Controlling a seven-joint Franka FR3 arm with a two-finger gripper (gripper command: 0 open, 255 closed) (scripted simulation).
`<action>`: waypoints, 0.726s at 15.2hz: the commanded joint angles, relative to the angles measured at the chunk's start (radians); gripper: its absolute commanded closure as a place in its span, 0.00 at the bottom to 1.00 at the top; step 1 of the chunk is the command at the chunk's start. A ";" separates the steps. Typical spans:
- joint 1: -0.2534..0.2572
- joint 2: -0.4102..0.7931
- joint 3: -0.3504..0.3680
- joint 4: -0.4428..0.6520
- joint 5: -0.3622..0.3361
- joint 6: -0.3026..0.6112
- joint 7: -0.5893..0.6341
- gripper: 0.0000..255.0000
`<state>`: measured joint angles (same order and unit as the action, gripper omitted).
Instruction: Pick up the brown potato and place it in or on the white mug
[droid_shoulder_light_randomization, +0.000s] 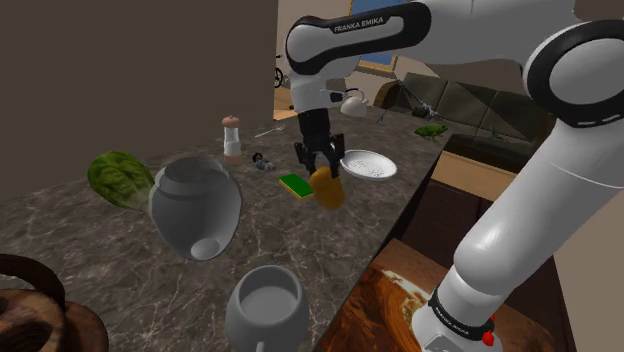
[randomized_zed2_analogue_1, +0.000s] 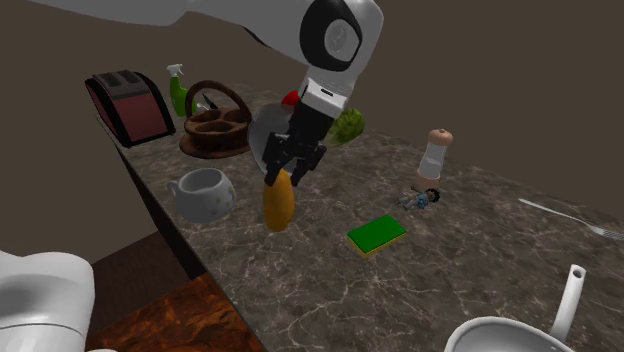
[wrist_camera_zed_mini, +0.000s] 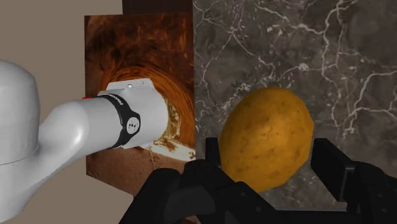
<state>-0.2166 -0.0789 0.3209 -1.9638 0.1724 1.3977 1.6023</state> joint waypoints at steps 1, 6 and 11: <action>0.022 -0.027 0.024 -0.028 0.031 0.009 0.040 1.00; 0.077 -0.075 0.084 -0.078 0.106 0.035 0.137 1.00; 0.134 -0.099 0.151 -0.100 0.177 0.064 0.241 1.00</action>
<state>-0.0916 -0.1791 0.4613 -2.0709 0.3390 1.4631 1.8236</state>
